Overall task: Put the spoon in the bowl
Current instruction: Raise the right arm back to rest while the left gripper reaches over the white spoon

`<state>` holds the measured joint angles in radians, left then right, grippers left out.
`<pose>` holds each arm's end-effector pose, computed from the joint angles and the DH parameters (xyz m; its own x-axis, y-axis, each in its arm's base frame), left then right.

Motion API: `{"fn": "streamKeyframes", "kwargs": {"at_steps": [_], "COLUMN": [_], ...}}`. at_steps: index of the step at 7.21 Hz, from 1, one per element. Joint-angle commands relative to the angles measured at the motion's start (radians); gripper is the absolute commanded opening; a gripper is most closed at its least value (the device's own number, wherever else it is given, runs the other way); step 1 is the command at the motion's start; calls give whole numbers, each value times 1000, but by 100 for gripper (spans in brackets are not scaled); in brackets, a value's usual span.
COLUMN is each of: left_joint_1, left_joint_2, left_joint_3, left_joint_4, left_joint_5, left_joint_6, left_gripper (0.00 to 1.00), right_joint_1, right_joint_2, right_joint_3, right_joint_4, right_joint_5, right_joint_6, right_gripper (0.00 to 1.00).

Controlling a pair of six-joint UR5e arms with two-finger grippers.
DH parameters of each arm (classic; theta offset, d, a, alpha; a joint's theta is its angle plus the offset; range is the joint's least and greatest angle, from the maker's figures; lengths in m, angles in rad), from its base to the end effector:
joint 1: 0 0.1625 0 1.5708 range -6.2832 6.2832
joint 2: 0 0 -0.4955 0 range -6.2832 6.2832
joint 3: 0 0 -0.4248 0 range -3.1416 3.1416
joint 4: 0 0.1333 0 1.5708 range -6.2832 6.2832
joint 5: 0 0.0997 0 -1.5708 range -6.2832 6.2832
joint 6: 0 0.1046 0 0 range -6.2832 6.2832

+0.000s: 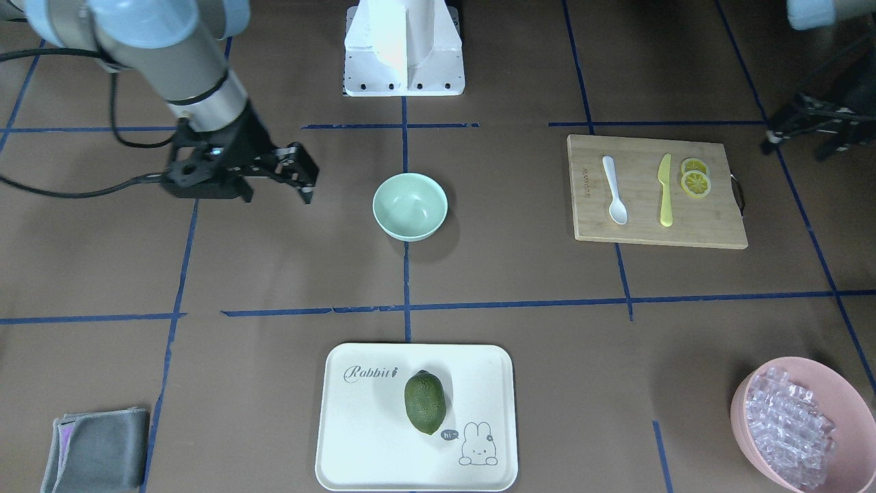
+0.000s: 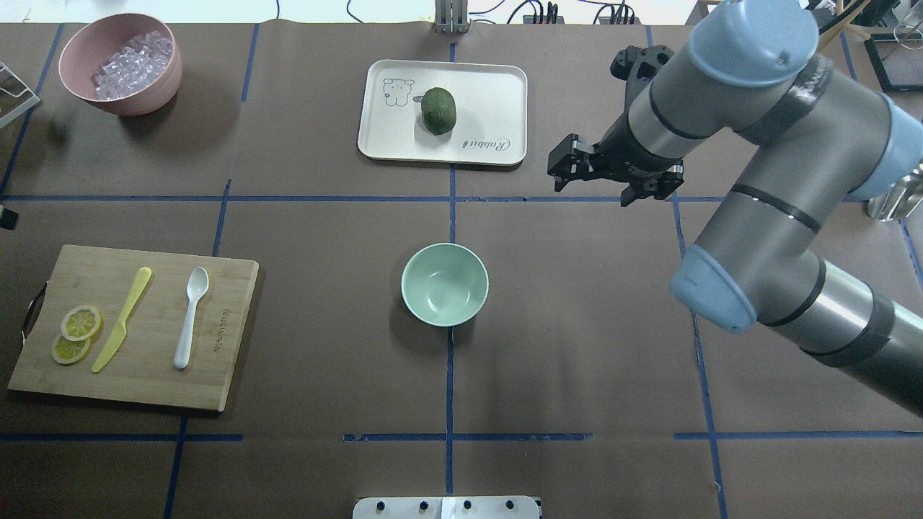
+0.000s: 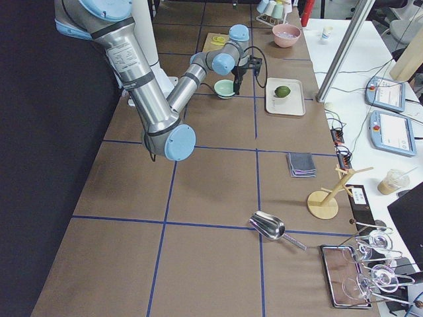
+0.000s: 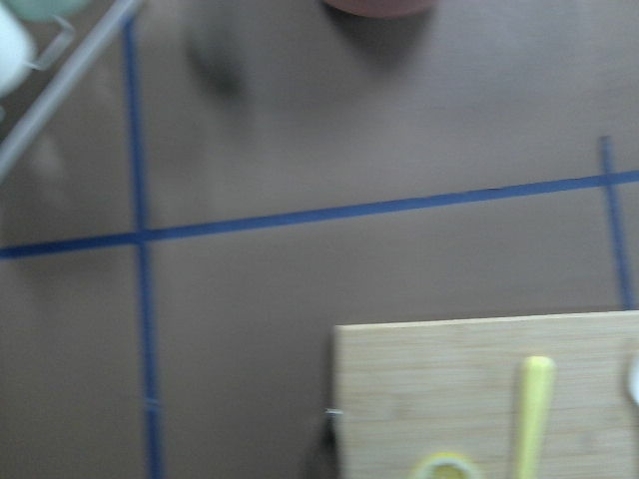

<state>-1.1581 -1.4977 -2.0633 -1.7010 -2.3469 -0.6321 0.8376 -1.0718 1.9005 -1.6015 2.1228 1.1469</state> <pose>0.1358 -0.4599 0.4953 0.6111 0.0398 -0.7906 0.0236 0.9974 0.0685 -0.3818 -0.5411 0.2753 0.5828 0.1237 0.8032 -0.1555 0.9871 -0.0392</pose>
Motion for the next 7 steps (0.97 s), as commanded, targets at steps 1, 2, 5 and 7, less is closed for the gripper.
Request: {"fn": "streamKeyframes", "kwargs": {"at_steps": [1,2,5,7], "left_joint_1": [252,333,494,497], "left_joint_2": [-27,-26,-51,-90], "left_joint_3": [-66,-45,92,155], "left_joint_4": [-40,-117,-247,-246], "left_joint_5": [181,269,412,416], "left_joint_6": [-277,-353,-455,-454], "left_gripper": [100,100,98,95], "right_joint_1": [173,248,375,414], "right_joint_2": [-135,-193,-327,-373], "right_joint_3": [3,2,-4,-3], "right_joint_4": [0,0,8,11], "right_joint_5": [109,162,192,195], "right_joint_6": [-306,-440,-694,-759], "right_gripper": [100,100,100,100]}}
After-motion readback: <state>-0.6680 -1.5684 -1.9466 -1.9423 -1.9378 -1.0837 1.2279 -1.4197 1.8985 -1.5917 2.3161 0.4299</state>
